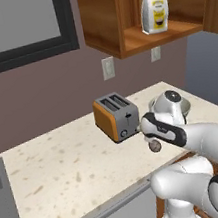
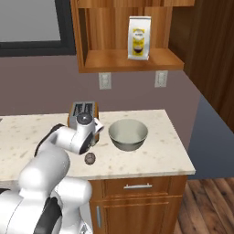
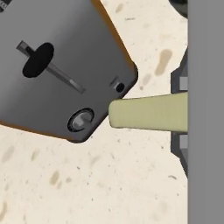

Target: Pick the egg and butter from the fridge and place them by the bowl for mixing.

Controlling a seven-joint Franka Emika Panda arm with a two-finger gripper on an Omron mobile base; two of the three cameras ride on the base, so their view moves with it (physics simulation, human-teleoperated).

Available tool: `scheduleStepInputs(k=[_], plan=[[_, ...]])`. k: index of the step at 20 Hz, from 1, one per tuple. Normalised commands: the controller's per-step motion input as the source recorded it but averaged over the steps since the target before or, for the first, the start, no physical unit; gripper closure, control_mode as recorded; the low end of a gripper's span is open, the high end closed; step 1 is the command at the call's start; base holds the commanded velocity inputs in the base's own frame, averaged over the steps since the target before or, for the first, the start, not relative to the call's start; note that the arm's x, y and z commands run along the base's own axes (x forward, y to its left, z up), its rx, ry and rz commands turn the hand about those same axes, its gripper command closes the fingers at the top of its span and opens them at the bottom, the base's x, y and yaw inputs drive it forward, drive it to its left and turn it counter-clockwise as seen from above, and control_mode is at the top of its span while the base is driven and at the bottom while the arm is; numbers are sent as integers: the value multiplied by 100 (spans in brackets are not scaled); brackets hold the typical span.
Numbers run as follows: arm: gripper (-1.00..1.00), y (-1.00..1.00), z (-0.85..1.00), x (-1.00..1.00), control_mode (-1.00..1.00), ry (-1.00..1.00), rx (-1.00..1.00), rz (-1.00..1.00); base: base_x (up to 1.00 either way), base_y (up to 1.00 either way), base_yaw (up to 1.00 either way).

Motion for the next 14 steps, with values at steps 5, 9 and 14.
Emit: scheduleStepInputs(k=[5, 9, 14], plan=[[100, 0, -21, 10, -100, 2, 0, 5, 0, 0, 0], [-100, 0, -17, 10, -100, 1, 0, 4, 0, 0, 0], [-100, 0, -1, 25, -100, 0, 0, 2, 0, 0, 0]])
